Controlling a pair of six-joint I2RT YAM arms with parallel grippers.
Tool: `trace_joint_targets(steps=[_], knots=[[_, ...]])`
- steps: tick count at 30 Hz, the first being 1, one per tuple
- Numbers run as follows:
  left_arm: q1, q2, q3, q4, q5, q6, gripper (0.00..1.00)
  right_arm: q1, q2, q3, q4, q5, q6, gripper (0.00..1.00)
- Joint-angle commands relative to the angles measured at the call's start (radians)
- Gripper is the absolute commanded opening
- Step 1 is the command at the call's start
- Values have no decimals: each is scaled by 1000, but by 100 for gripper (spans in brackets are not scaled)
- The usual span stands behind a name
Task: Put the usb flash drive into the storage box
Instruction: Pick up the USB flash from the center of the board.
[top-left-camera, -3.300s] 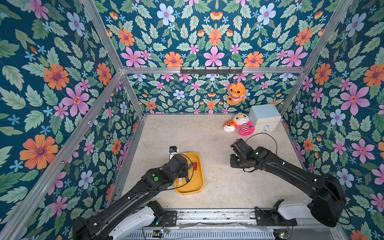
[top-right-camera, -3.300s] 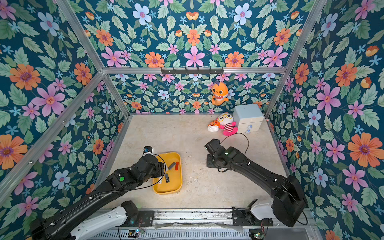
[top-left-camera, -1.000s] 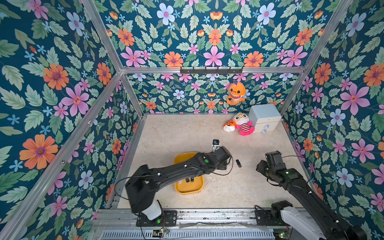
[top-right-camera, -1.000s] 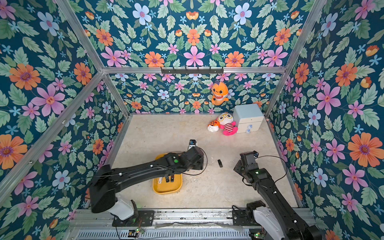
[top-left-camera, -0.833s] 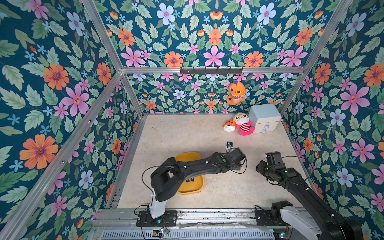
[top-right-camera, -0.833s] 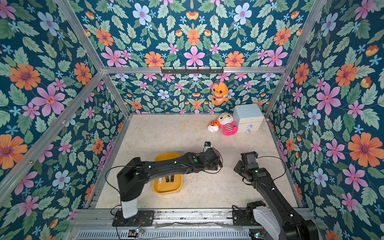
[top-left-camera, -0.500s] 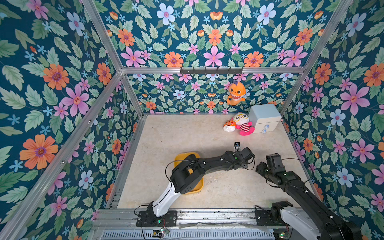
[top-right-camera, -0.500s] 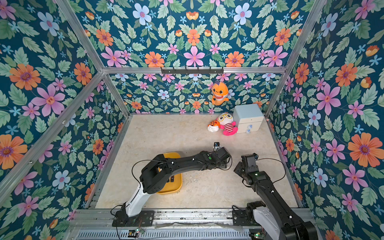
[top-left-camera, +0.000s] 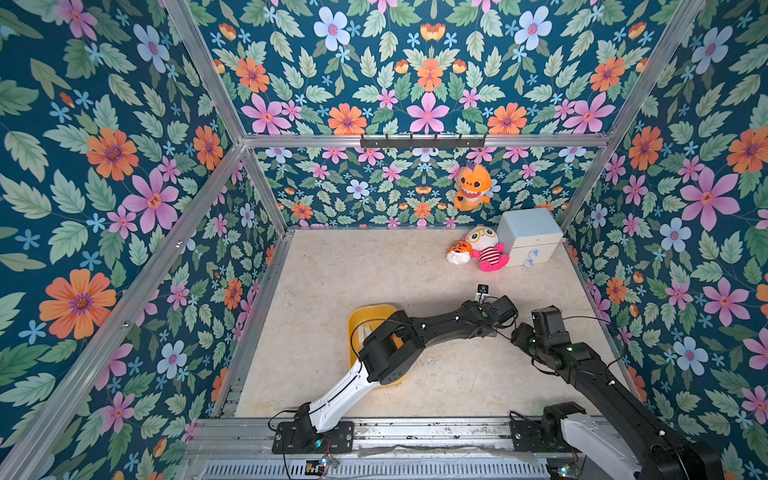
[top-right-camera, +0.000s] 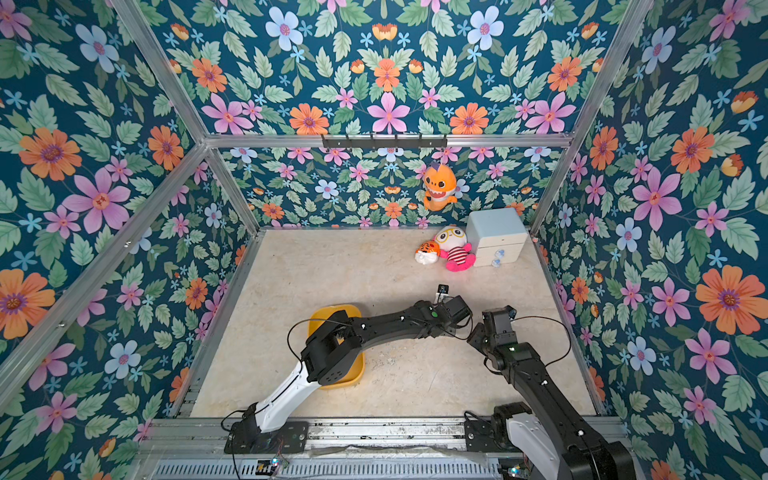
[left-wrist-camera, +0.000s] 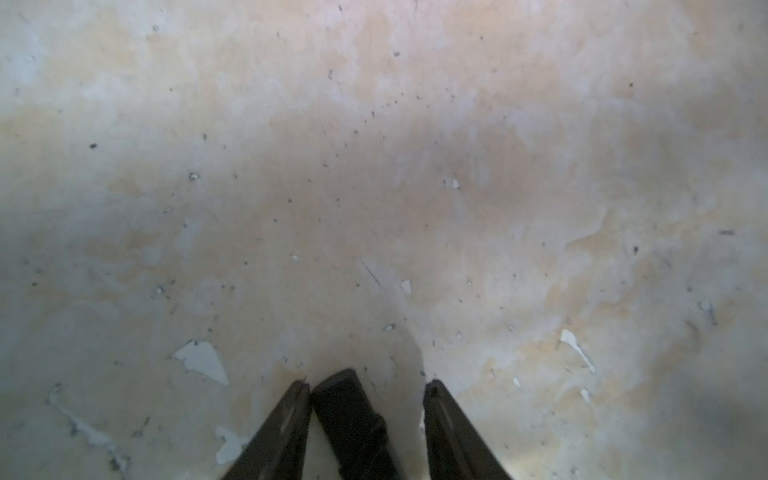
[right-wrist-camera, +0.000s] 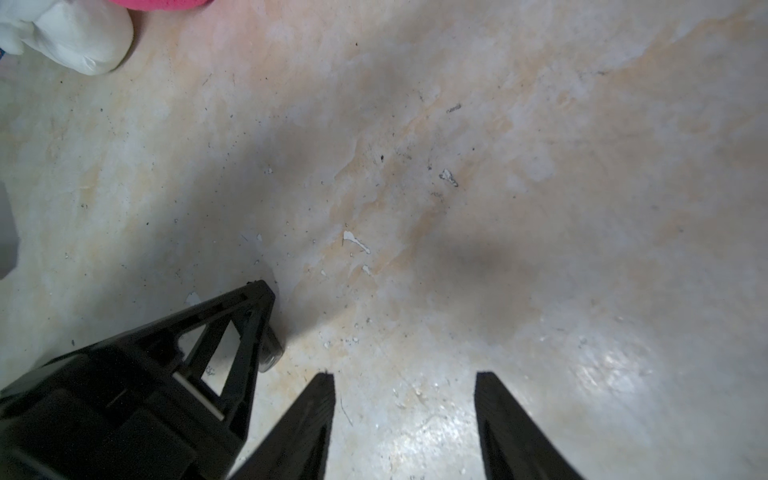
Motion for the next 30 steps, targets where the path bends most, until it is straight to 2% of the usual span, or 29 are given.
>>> trace_joint_targets(steps=[1,14,20,23,30], knots=[[-7,28,-6,-198,66,46,47,1,-2,1,9,8,4,60],[-20,1,-94,-216,121,81,30,1,-5,-2,12,11,5,60],[-15,-31,-97,-198,134,118,19,1,-6,-2,14,10,5,59],[-13,-51,-94,-172,162,151,18,1,-6,-3,13,9,6,59],[0,-144,-101,-162,127,183,16,1,-6,-4,14,8,6,60]])
